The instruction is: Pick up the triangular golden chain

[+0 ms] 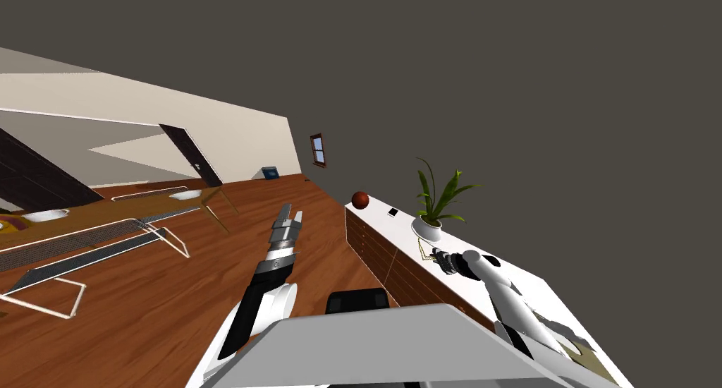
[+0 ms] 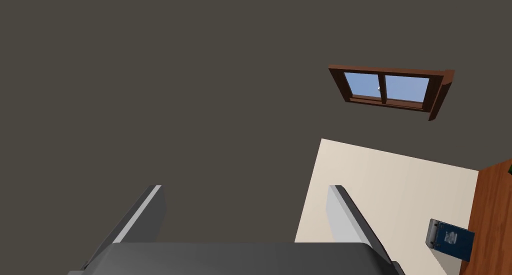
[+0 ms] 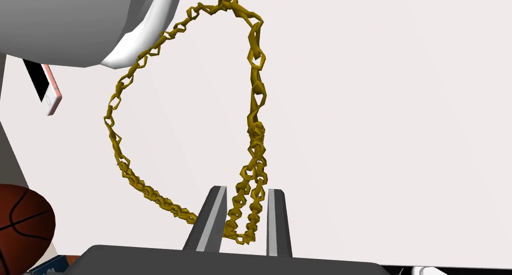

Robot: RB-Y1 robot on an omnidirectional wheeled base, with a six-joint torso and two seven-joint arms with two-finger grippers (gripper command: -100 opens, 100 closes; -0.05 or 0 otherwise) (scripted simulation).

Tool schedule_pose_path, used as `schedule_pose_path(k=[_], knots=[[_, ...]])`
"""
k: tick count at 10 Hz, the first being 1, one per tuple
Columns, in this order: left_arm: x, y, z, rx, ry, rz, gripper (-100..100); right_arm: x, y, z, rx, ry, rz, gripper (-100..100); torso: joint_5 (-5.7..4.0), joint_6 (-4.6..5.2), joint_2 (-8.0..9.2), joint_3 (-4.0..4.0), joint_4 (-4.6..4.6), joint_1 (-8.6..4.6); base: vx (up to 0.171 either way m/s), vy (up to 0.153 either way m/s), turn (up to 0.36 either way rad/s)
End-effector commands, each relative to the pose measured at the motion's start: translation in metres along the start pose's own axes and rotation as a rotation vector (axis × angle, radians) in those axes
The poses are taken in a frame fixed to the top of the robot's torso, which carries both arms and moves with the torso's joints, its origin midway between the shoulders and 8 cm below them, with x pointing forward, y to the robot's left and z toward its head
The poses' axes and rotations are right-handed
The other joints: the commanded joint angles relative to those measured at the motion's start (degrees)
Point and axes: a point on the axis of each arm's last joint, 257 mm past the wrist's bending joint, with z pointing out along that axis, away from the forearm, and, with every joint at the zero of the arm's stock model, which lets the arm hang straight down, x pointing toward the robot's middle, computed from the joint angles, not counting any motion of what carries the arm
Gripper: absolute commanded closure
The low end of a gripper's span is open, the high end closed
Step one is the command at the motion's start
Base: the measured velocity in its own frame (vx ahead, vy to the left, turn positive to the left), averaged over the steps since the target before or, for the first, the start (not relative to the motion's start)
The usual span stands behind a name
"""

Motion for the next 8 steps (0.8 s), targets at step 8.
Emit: schedule_pose_path(k=[8], knots=[[0.0, 0.0, 0.0, 0.0, 0.0, 0.0, 0, -0.005, 0.04, -0.039, 0.014, -0.072, -0.157, 100, 0.0, -0.08, -0.14, -0.08, -0.01, -0.05, 0.155, 0.077, -0.186]])
